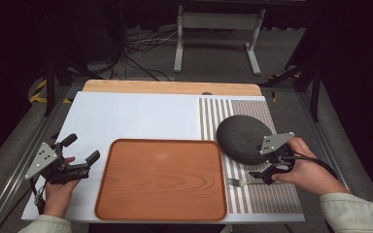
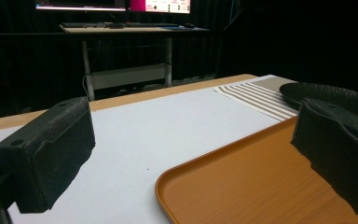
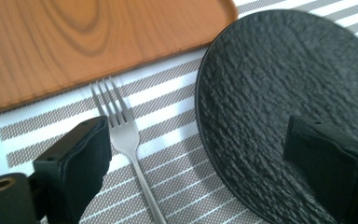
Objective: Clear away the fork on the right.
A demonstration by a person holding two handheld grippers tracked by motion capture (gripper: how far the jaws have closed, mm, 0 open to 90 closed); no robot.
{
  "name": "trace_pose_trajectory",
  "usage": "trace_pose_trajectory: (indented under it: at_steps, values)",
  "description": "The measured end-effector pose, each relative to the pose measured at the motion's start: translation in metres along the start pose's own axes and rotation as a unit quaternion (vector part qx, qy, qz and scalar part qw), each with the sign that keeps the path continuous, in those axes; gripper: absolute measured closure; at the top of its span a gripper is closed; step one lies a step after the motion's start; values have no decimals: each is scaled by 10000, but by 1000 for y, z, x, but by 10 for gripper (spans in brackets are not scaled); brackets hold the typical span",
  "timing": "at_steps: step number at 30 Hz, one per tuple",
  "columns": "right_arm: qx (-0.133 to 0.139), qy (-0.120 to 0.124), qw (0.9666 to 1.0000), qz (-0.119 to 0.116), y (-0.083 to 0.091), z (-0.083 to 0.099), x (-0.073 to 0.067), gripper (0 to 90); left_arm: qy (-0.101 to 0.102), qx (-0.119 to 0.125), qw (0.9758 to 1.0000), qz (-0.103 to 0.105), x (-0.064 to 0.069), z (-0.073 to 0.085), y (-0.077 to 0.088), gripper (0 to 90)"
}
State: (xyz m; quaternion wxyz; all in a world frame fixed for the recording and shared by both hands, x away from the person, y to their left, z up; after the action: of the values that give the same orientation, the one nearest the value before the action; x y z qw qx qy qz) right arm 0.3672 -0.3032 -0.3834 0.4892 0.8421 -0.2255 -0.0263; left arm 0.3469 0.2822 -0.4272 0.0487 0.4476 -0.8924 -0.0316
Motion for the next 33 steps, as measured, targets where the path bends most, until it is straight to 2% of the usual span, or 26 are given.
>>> trace_pose_trajectory:
  at_steps: [3, 10, 12, 19, 23, 26, 27, 29, 30, 31, 33]
  values:
    - [-171, 80, 9997, -154, -3, 0, -2, 87, -12, -6, 10000, 2, 0, 0, 0, 1]
    - [-325, 195, 9989, -269, -5, -2, -4, 89, 26, 4, 10000, 24, 0, 0, -1, 1]
    - [-442, 255, 9982, -314, -6, -2, -4, 95, 28, 5, 10000, 30, 0, 0, -1, 1]
    - [-580, 225, 9970, -455, -10, -1, -6, 107, 66, 6, 10000, 50, 0, 0, -1, 1]
    - [-711, 317, 9957, -505, -13, 2, -6, 145, 68, 7, 10000, 40, -1, 0, -1, 1]
    - [-709, 408, 9951, -555, -17, 4, -5, 195, 55, 17, 10000, 40, -1, 0, 0, 1]
    - [-780, 402, 9943, -602, -18, 5, -6, 210, 29, 22, 10000, 43, 0, 0, 0, 1]
    - [-738, 530, 9936, -666, -22, 6, -6, 264, -6, 36, 10000, 42, 0, 0, 0, 1]
    - [-818, 476, 9925, -779, -23, 7, -7, 303, -13, 44, 10000, 49, 1, -1, 0, 2]
    - [-885, 456, 9916, -827, -24, 8, -8, 304, -17, 42, 10000, 55, 1, -1, -1, 2]
    - [-972, 690, 9894, -833, -27, 9, -8, 321, -19, 22, 10000, 60, 1, 0, -1, 2]
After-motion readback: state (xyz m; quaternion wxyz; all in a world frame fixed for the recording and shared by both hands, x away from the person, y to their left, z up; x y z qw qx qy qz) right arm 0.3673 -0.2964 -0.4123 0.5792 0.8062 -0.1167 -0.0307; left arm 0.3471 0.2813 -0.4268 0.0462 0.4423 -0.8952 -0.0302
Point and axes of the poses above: each handheld gripper's, and its own axes: y roughly backward along the jaws, z roughly out of its underside, x roughly to its right, the point moved 2 cm from there along -y, roughly forward along the jaws, and after that the axes turned 1 degree about y, right-handed, at the moved point
